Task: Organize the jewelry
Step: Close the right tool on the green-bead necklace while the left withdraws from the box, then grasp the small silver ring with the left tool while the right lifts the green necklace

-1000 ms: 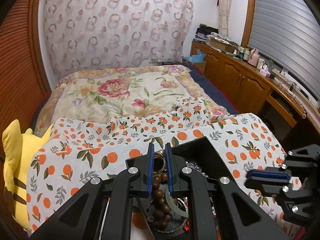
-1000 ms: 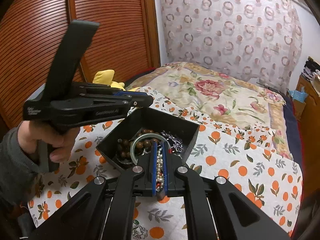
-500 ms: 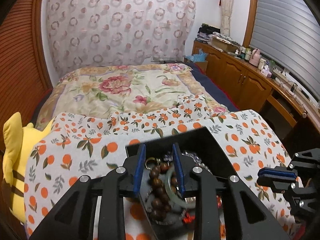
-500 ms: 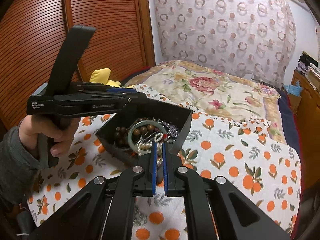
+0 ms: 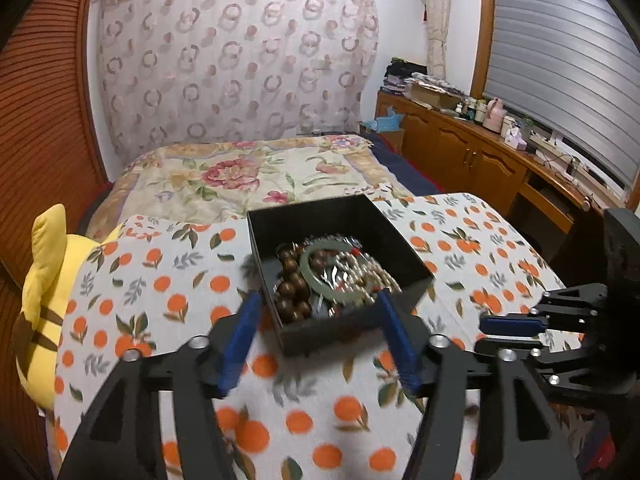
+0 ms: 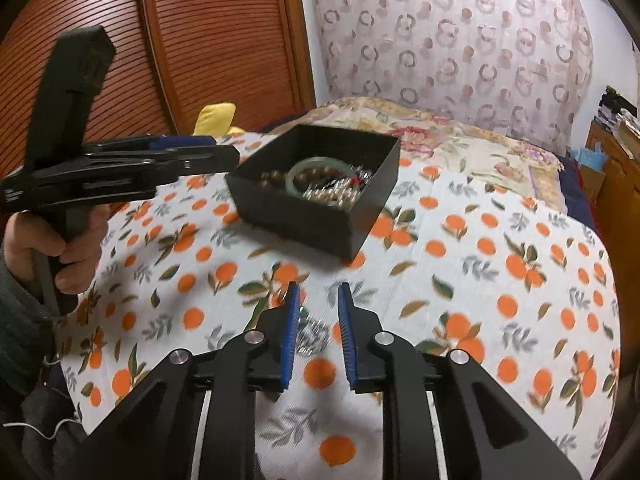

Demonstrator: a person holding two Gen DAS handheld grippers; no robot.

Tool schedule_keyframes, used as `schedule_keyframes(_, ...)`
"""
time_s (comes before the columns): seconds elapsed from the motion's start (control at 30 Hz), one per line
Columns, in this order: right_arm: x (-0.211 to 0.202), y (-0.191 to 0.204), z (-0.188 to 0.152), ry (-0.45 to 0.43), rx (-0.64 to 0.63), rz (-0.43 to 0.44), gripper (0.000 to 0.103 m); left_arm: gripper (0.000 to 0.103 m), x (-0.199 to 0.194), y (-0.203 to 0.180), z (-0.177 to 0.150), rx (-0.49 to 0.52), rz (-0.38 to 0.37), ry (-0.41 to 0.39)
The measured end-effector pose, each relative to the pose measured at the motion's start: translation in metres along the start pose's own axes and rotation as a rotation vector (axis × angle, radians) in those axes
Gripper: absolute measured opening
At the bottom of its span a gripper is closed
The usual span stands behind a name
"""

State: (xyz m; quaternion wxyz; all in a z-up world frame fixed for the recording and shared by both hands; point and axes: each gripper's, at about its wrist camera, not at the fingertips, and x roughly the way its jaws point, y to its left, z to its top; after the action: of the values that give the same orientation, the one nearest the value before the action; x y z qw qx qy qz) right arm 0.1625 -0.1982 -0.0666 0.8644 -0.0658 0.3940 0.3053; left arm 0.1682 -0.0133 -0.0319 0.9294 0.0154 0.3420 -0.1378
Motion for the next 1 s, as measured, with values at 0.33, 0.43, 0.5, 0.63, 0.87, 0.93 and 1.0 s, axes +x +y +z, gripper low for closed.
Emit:
schedule_keyframes(0.33, 0.015, 0.02, -0.013, 0.072, -0.047, 0.002, 0.022, 0.081, -0.02, -0.013, -0.034, 0.003, -0.004, -0.019)
schedule_keyframes(0.43, 0.023, 0.024, -0.012, 0.093, -0.055, 0.003, 0.022, 0.083, -0.025, -0.013, -0.041, 0.004, 0.003, -0.019)
schedule_keyframes(0.5, 0.028, 0.028, -0.012, 0.11, -0.071, -0.003, 0.022, 0.085, -0.027, -0.013, -0.045, 0.0, 0.006, -0.022)
schedule_keyframes(0.63, 0.036, 0.034, -0.011, 0.139, -0.106, -0.037, 0.022, 0.085, -0.027, -0.014, -0.047, 0.002, 0.006, -0.017)
schedule_keyframes(0.87, 0.036, 0.025, -0.011, 0.133, -0.086, -0.049, 0.003, 0.085, -0.019, -0.021, -0.052, 0.013, -0.009, 0.004)
schedule_keyframes(0.93, 0.033, 0.018, -0.014, 0.131, -0.073, -0.036, 0.003, 0.086, -0.014, -0.023, -0.053, 0.016, -0.014, 0.018)
schedule_keyframes(1.0, 0.027, 0.012, -0.018, 0.122, -0.052, -0.051, 0.002, 0.085, -0.006, -0.026, -0.053, 0.014, -0.036, 0.042)
